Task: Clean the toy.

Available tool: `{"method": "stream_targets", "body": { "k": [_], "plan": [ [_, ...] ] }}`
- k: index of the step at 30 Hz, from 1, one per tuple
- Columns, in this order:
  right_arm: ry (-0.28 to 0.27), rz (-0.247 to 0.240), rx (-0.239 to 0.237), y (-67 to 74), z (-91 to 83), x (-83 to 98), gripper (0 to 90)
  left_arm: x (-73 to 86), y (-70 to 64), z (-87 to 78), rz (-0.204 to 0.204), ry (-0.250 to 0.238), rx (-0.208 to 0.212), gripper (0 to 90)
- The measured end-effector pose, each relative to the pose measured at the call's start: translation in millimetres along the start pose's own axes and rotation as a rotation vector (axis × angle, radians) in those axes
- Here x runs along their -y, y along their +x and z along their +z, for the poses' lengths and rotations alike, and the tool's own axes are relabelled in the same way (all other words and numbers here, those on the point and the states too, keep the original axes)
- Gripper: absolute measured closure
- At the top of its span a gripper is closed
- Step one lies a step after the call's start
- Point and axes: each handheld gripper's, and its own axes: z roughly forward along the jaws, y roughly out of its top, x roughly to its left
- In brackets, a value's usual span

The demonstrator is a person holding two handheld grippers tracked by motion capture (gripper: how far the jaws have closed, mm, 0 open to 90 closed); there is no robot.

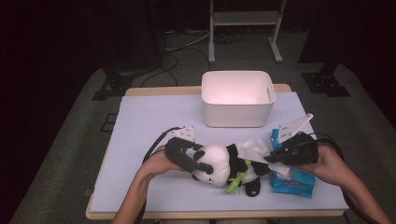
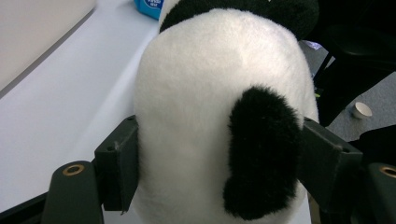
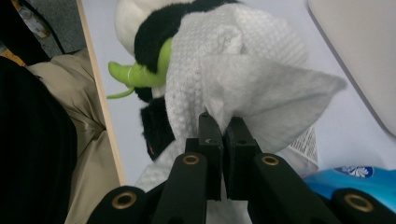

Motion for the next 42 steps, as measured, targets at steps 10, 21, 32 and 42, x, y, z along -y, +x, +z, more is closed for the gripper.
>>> {"method": "stream_targets", "body": {
  "k": [10, 21, 32, 42],
  "plan": [
    [-0.005, -0.050, -0.018, 0.4, 7.3, -30.7, 86.5, -7.5, -4.0, 0.9, 0.032, 0.008, -0.007, 24.6],
    [0.015, -0.102, -0.063, 1.1, 33.3, -65.7, 86.5, -12.5, -6.0, 2.2, 0.048, 0.014, -0.009, 24.6],
    [-0.009, -0.155, -0.097, 11.4, 48.9, -97.6, 86.5, -19.7, -7.2, 0.6, 0.041, -0.009, -0.011, 24.7],
    [-0.025, -0.207, -0.108, 19.7, 52.4, -125.2, 86.5, -26.3, -9.8, 1.3, 0.049, -0.015, -0.012, 24.7]
  ]
}}
